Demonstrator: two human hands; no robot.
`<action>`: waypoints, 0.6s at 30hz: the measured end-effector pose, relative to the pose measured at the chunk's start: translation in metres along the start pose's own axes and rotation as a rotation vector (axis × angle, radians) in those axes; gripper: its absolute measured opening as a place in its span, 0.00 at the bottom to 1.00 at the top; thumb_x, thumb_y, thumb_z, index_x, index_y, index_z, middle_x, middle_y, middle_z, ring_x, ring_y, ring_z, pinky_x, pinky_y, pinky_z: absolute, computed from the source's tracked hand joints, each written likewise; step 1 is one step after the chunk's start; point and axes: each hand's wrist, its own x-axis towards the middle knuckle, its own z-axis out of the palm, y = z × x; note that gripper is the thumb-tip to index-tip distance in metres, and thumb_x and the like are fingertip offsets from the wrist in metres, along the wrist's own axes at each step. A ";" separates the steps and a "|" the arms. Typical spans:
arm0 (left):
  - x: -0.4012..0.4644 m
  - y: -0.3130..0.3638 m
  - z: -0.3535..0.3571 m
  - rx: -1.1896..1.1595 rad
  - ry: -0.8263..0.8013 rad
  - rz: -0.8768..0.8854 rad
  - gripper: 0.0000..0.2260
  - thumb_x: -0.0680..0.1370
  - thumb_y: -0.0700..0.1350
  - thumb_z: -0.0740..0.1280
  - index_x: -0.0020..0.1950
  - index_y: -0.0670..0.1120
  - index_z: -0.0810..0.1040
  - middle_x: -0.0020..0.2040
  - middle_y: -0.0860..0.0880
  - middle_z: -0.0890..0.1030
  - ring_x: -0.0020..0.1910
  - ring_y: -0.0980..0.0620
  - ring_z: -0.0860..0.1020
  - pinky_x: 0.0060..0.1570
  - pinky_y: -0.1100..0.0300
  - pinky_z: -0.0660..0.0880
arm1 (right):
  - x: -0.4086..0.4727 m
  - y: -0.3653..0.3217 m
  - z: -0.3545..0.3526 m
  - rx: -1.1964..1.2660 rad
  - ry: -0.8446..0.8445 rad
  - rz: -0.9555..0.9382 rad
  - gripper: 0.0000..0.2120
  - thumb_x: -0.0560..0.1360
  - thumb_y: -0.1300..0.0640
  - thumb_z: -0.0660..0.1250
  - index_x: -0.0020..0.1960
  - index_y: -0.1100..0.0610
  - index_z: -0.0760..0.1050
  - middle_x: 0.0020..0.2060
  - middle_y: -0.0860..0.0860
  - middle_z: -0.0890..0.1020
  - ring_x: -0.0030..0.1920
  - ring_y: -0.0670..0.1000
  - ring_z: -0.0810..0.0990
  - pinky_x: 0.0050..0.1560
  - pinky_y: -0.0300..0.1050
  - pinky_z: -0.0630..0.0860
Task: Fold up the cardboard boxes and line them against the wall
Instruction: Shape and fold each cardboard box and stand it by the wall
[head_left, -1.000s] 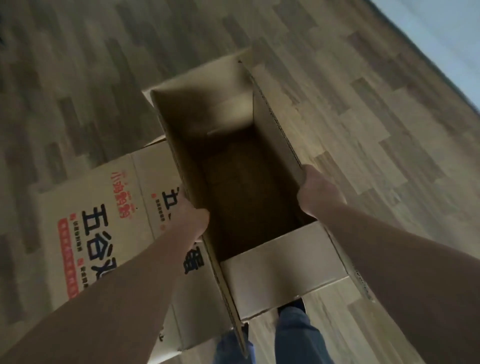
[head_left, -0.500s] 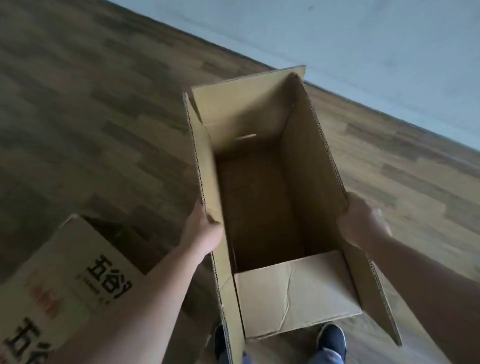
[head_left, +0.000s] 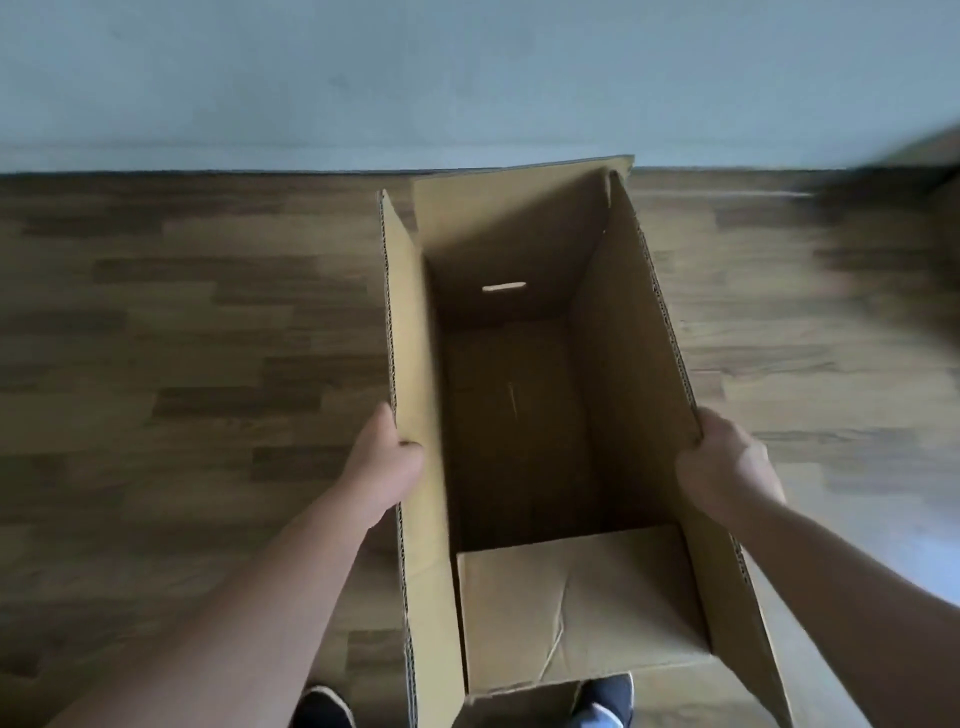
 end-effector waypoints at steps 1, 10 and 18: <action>0.002 0.009 0.017 0.023 -0.022 -0.002 0.20 0.77 0.36 0.60 0.70 0.42 0.67 0.66 0.40 0.74 0.60 0.42 0.76 0.57 0.50 0.75 | 0.008 0.018 -0.004 0.011 0.010 0.019 0.23 0.74 0.64 0.59 0.67 0.50 0.75 0.50 0.59 0.81 0.50 0.62 0.77 0.46 0.48 0.72; 0.019 0.050 0.113 0.135 -0.047 0.062 0.19 0.78 0.37 0.63 0.70 0.44 0.70 0.66 0.44 0.76 0.64 0.42 0.75 0.64 0.49 0.72 | 0.059 0.094 -0.004 -0.011 0.146 0.223 0.23 0.74 0.60 0.59 0.68 0.49 0.70 0.57 0.59 0.79 0.56 0.64 0.77 0.54 0.55 0.75; 0.057 0.082 0.111 0.015 0.009 0.137 0.25 0.81 0.48 0.67 0.77 0.50 0.65 0.66 0.46 0.78 0.55 0.47 0.78 0.44 0.59 0.72 | 0.172 -0.050 -0.002 -0.070 0.322 -0.212 0.30 0.78 0.56 0.62 0.79 0.51 0.59 0.80 0.55 0.58 0.80 0.58 0.53 0.77 0.61 0.52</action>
